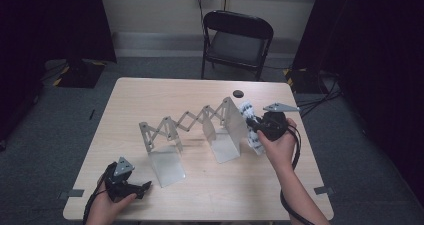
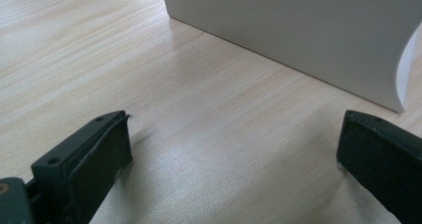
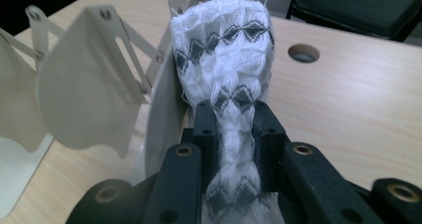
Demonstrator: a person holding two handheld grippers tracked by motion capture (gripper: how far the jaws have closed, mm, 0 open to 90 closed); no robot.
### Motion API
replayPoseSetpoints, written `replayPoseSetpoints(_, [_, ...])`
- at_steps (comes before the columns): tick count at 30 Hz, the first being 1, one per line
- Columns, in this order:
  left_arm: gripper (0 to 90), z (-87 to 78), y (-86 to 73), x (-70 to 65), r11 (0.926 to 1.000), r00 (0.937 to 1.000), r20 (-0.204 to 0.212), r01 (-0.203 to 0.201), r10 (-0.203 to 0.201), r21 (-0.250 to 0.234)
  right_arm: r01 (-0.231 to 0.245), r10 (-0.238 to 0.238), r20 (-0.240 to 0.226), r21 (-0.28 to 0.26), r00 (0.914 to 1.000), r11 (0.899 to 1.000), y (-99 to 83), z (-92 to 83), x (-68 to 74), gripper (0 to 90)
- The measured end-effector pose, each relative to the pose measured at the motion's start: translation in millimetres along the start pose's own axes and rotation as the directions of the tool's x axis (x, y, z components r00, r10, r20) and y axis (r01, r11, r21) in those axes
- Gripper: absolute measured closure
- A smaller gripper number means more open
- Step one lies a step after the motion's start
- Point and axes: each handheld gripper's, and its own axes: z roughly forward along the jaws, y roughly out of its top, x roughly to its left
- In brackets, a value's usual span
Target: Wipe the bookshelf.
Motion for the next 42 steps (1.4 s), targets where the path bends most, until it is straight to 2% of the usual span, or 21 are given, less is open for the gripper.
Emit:
replayPoseSetpoints(6, [0.2, 0.0, 0.0, 0.0, 1.0000, 1.0000, 0.000, 0.000, 0.000, 0.000, -0.020, 0.020, -0.009, 0.044, 0.9998, 0.999, -27.7, 17.5, -2.7, 76.8])
replayPoseSetpoints(7, [0.2, 0.0, 0.0, 0.0, 1.0000, 1.0000, 0.000, 0.000, 0.000, 0.000, -0.020, 0.020, -0.009, 0.044, 0.9998, 0.999, -27.7, 17.5, -2.7, 76.8])
replayPoseSetpoints(8, [0.2, 0.0, 0.0, 0.0, 1.0000, 1.0000, 0.000, 0.000, 0.000, 0.000, -0.028, 0.028, -0.009, 0.060, 0.9996, 0.998, -37.3, 23.7, -3.9, 76.8])
replayPoseSetpoints(14, [0.2, 0.0, 0.0, 0.0, 1.0000, 1.0000, 0.000, 0.000, 0.000, 0.000, -0.041, 0.042, -0.005, 0.112, 0.9991, 0.993, -62.2, 40.3, -6.1, 76.8])
replayPoseSetpoints(24, [0.2, 0.0, 0.0, 0.0, 1.0000, 1.0000, 0.000, 0.000, 0.000, 0.000, -0.033, 0.033, 0.004, 0.161, 0.9995, 0.986, -85.0, 53.6, -7.7, 76.2])
replayPoseSetpoints(28, [0.2, 0.0, 0.0, 0.0, 1.0000, 1.0000, 0.000, 0.000, 0.000, 0.000, -0.027, 0.026, 0.005, 0.159, 0.9996, 0.987, -87.6, 53.8, -8.5, 76.3])
replayPoseSetpoints(32, [0.2, 0.0, 0.0, 0.0, 1.0000, 1.0000, 0.000, 0.000, 0.000, 0.000, -0.033, 0.031, 0.019, 0.160, 0.9994, 0.987, -83.5, 46.0, -12.5, 76.4])
replayPoseSetpoints(36, [0.2, 0.0, 0.0, 0.0, 1.0000, 1.0000, 0.000, 0.000, 0.000, 0.000, -0.033, 0.029, 0.029, 0.136, 0.9991, 0.990, -72.9, 29.9, -18.3, 76.4])
replayPoseSetpoints(42, [0.2, 0.0, 0.0, 0.0, 1.0000, 1.0000, 0.000, 0.000, 0.000, 0.000, -0.036, 0.035, 0.019, 0.096, 0.9992, 0.995, -48.0, 3.8, -22.2, 76.4])
